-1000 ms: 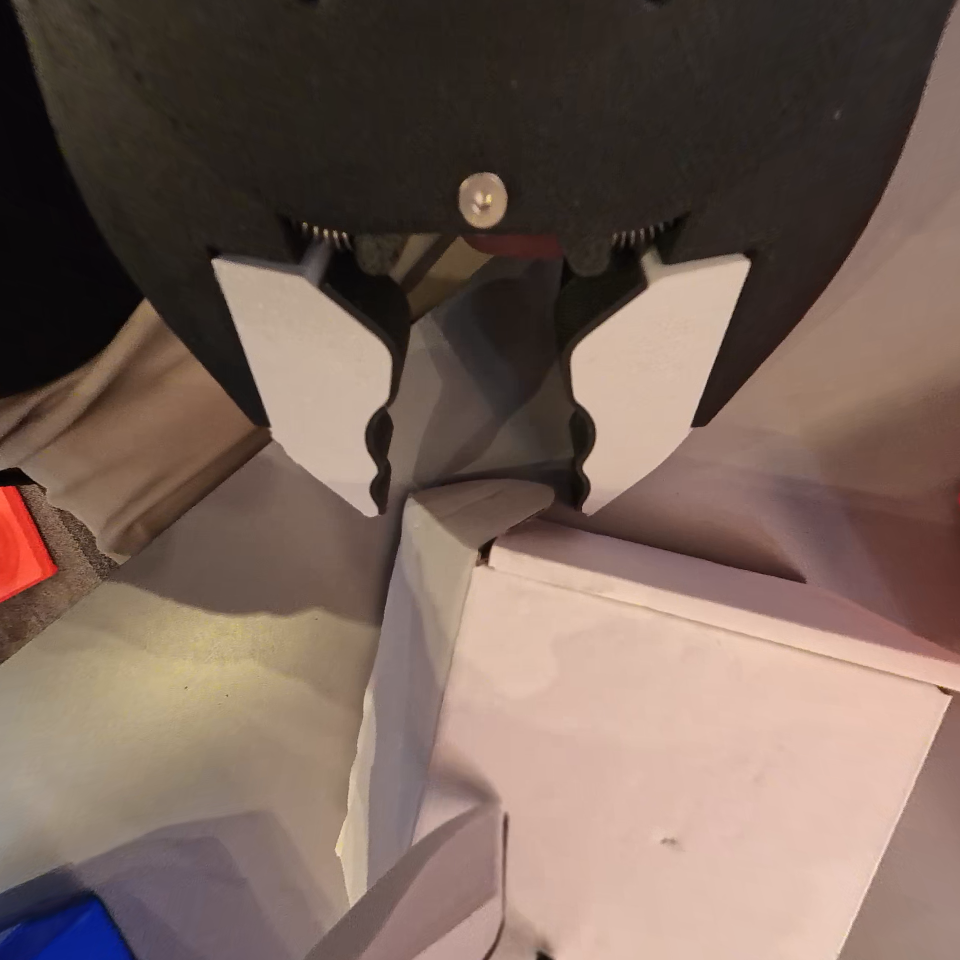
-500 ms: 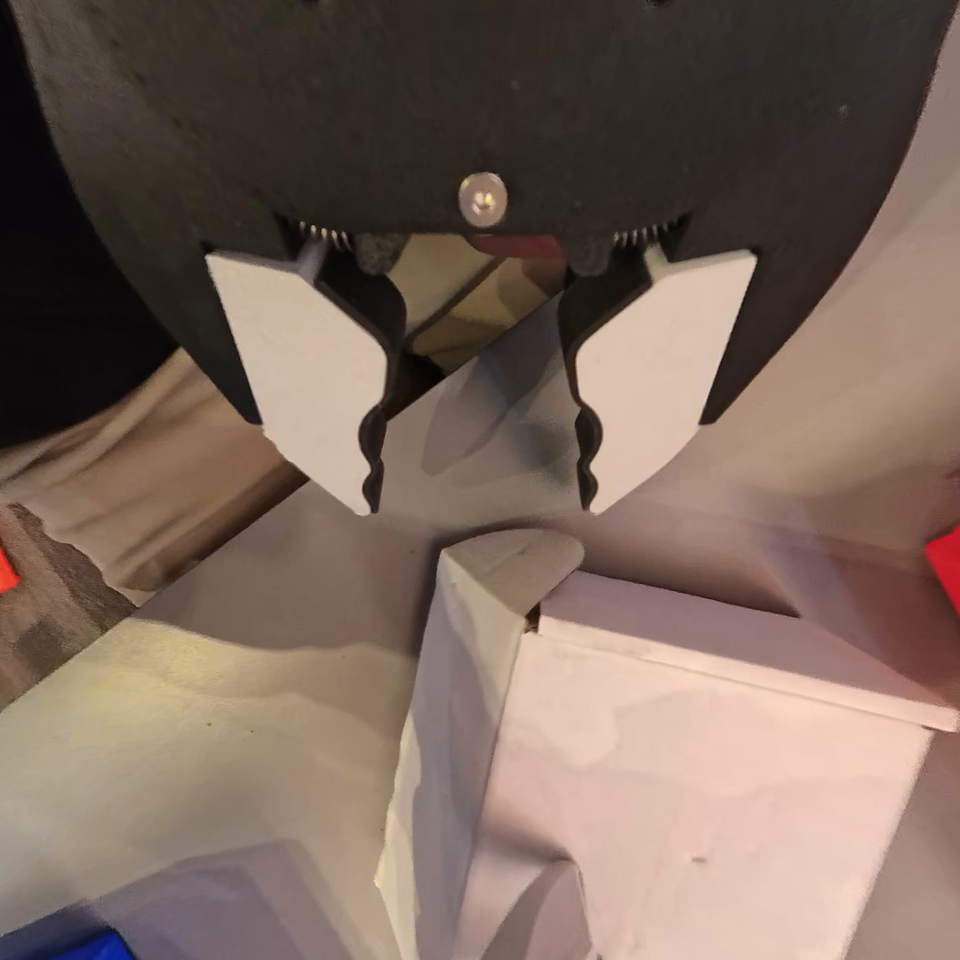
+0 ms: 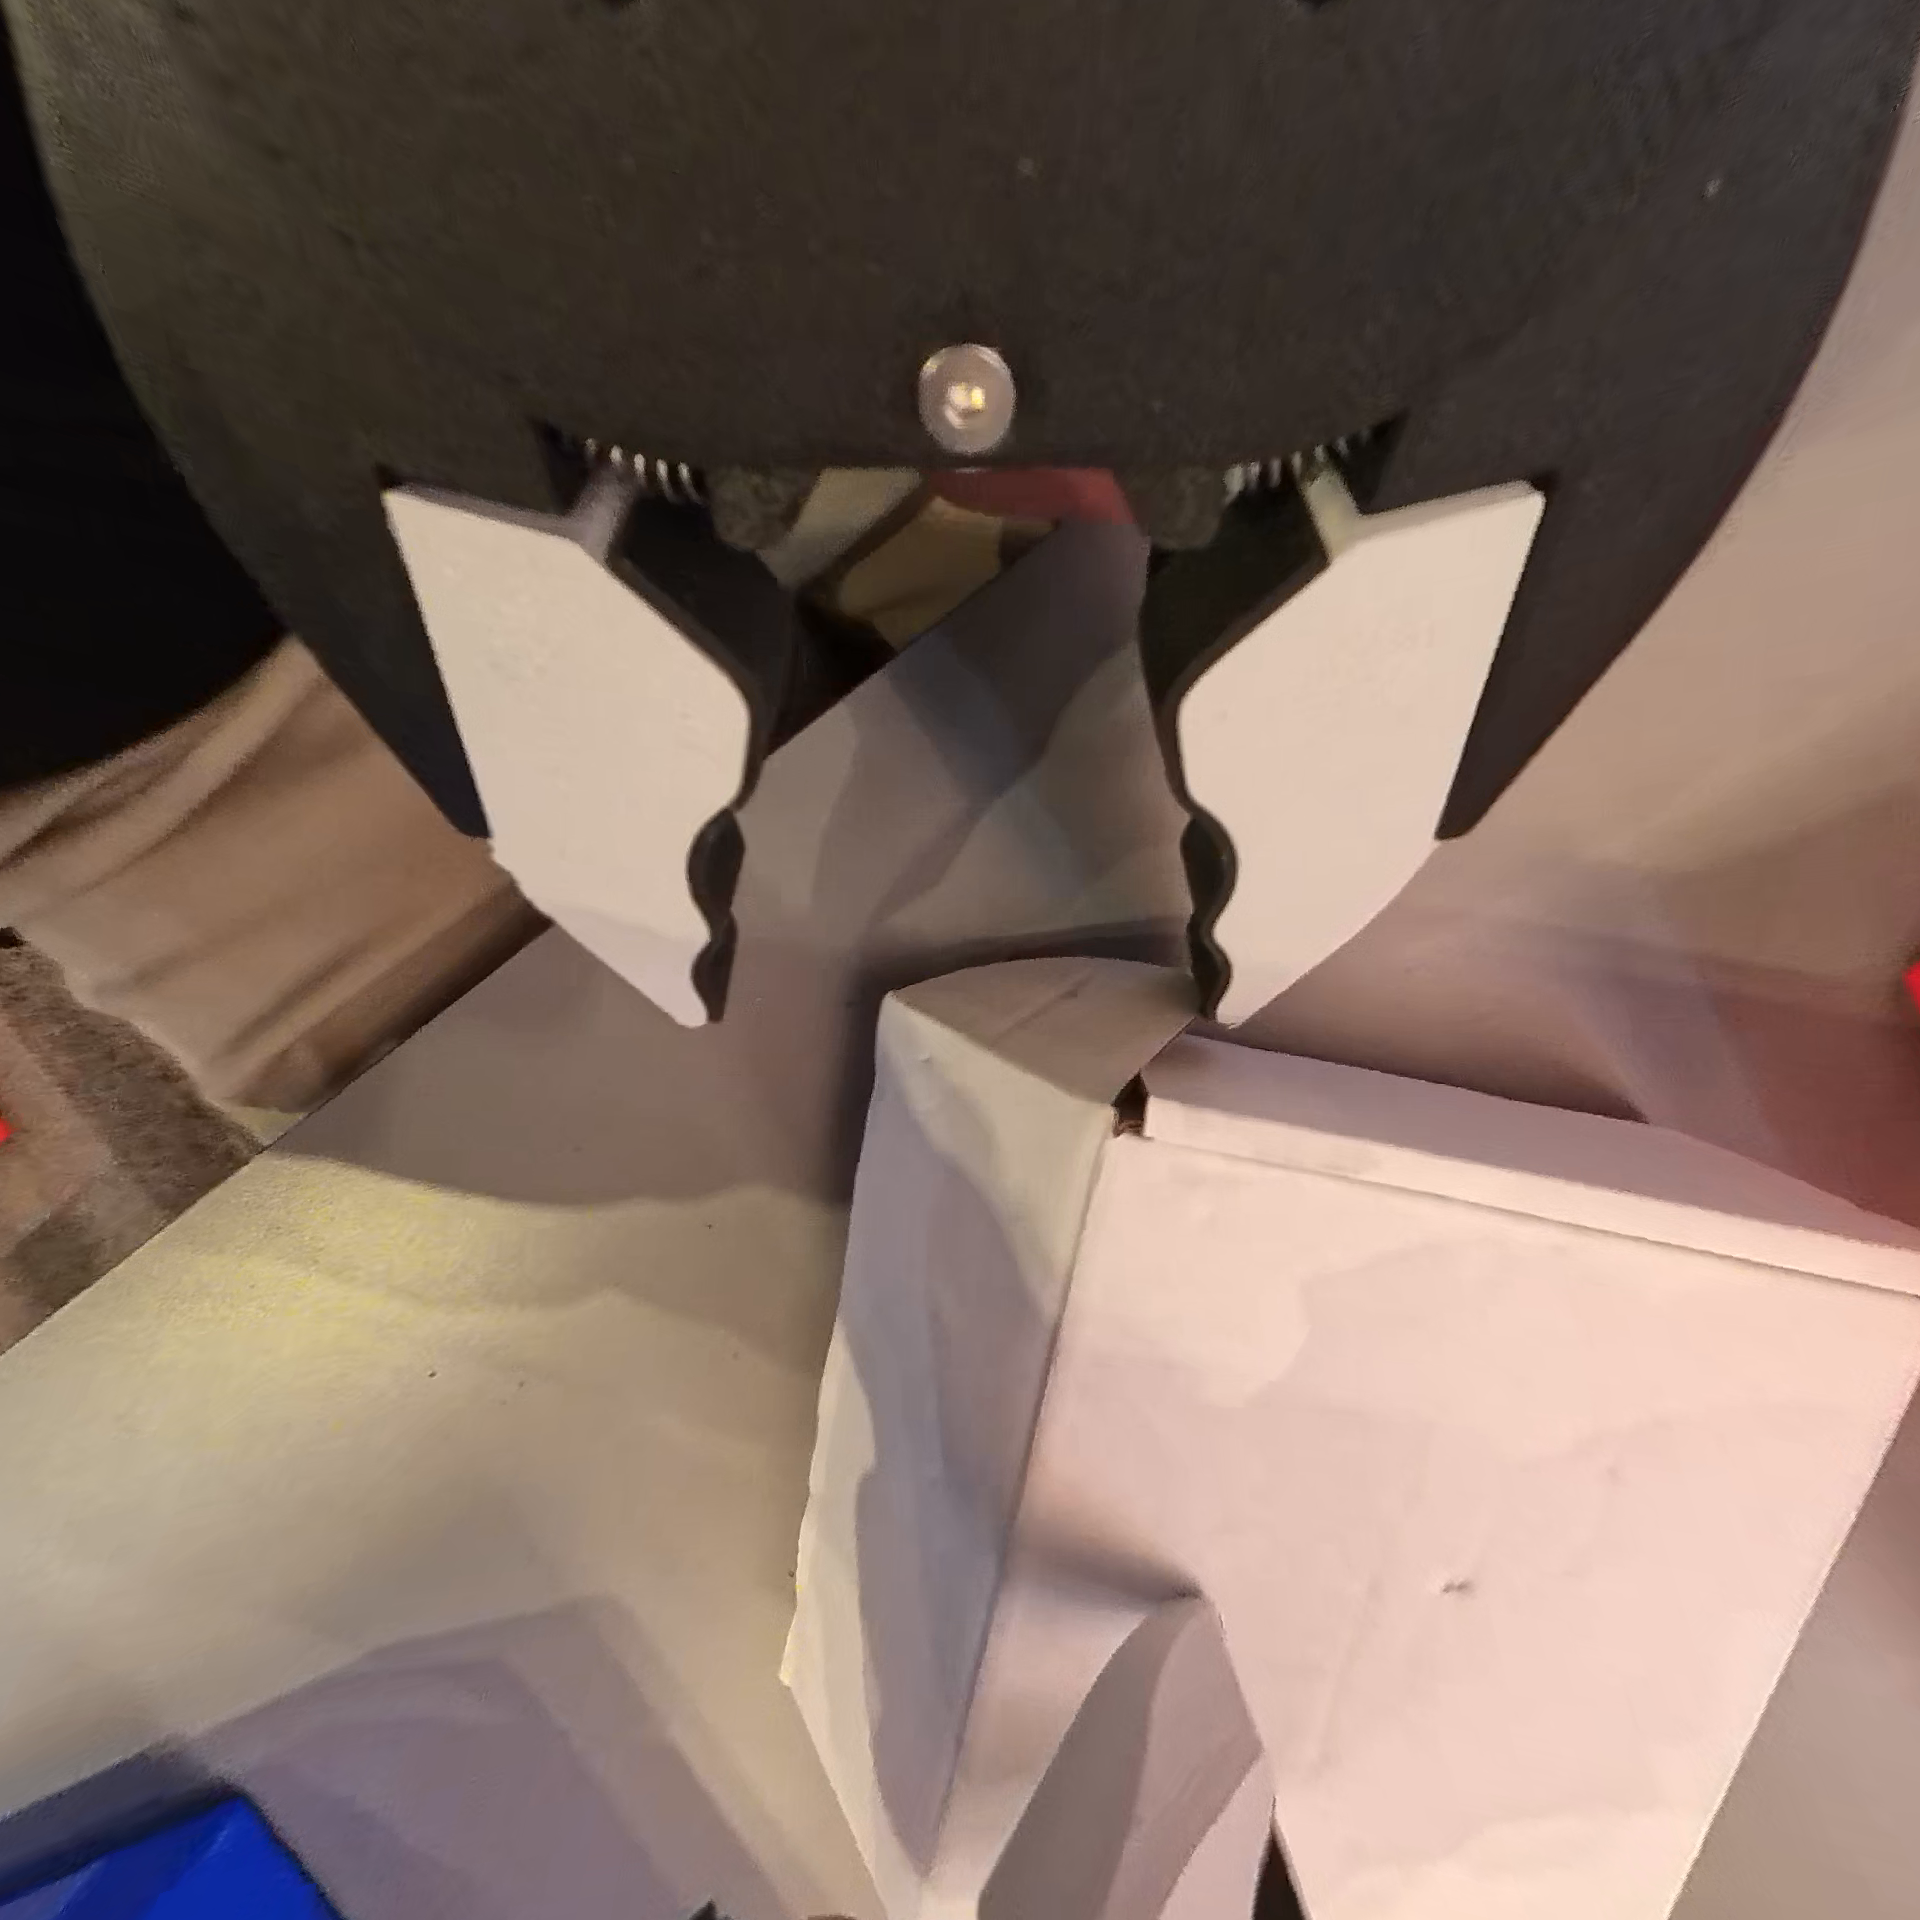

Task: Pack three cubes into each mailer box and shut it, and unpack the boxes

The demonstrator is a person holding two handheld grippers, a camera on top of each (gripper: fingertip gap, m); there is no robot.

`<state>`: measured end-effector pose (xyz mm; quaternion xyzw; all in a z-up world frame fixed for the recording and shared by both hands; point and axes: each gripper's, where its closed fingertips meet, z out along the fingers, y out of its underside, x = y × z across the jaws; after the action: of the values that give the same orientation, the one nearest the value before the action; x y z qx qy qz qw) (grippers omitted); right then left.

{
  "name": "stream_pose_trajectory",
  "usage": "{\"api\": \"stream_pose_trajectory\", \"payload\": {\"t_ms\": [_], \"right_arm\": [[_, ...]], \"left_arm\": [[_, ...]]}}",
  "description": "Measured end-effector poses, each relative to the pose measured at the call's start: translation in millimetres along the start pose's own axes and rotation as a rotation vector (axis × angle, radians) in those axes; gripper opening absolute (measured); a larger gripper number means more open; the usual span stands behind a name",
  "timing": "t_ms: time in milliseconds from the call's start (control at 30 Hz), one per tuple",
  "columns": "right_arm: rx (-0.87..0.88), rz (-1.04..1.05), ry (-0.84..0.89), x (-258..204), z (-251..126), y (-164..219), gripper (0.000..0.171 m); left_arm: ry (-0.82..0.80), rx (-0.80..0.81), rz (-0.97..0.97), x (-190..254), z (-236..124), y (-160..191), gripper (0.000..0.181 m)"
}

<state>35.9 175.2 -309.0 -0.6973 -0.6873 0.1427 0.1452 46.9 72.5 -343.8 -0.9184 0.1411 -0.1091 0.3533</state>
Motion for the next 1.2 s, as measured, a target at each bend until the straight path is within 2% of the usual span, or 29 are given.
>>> {"api": "stream_pose_trajectory", "payload": {"t_ms": [33,67,100,200,267,333,400,433,467,567,667,733,833,900,1100,1200], "right_arm": [[-0.002,0.001,0.001,0.0,0.0,0.1,0.031],[-0.003,0.002,0.002,0.0,0.1,0.1,0.031],[-0.003,0.003,0.002,0.0,0.1,0.1,0.031],[0.0,0.006,0.004,0.0,0.2,0.1,0.031],[0.0,0.005,0.005,0.0,0.3,0.2,0.031],[0.0,0.006,0.004,0.1,0.2,0.2,0.031],[0.002,0.008,0.004,0.1,0.2,0.2,0.031],[0.003,0.008,0.004,0.2,0.2,0.2,0.031],[0.005,0.009,0.002,0.2,0.2,0.2,0.031],[0.006,0.009,0.002,0.2,0.1,0.2,0.031],[0.007,0.008,0.002,0.2,0.1,0.2,0.031],[0.01,0.008,0.001,0.2,0.1,0.3,0.031],[0.012,0.008,0.002,0.2,0.1,0.2,0.031],[0.011,0.008,0.002,0.3,0.1,0.3,0.031],[0.013,0.008,0.002,0.3,0.0,0.3,0.031],[0.012,0.008,0.001,0.3,0.1,0.2,0.031]], "left_arm": [[0.032,0.002,-0.03,3.8,0.7,-0.9,0.084],[0.1,-0.006,-0.069,13.0,2.2,-0.5,0.08],[0.128,0.01,-0.119,17.8,3.2,-2.9,0.087],[0.155,0.03,-0.167,16.6,1.7,-5.6,0.084],[0.199,0.036,-0.224,20.9,-0.3,-8.7,0.093],[0.179,0.022,-0.214,18.4,0.8,-8.2,0.088],[0.197,0.026,-0.234,21.3,-0.1,-9.4,0.094],[0.204,0.025,-0.236,22.2,-0.1,-9.0,0.091],[0.221,0.018,-0.228,26.0,-0.2,-7.8,0.086],[0.186,0.006,-0.184,25.8,-0.2,-6.3,0.09],[0.225,0.018,-0.207,25.4,2.2,-9.3,0.087],[0.166,-0.014,-0.158,19.2,5.5,-6.3,0.074],[0.151,-0.023,-0.159,18.0,8.6,-4.7,0.071],[0.128,-0.033,-0.143,12.6,8.9,-3.3,0.06],[0.093,-0.07,-0.084,8.2,5.6,3.3,0.058],[0.125,-0.083,-0.073,13.4,5.3,3.6,0.06]]}}
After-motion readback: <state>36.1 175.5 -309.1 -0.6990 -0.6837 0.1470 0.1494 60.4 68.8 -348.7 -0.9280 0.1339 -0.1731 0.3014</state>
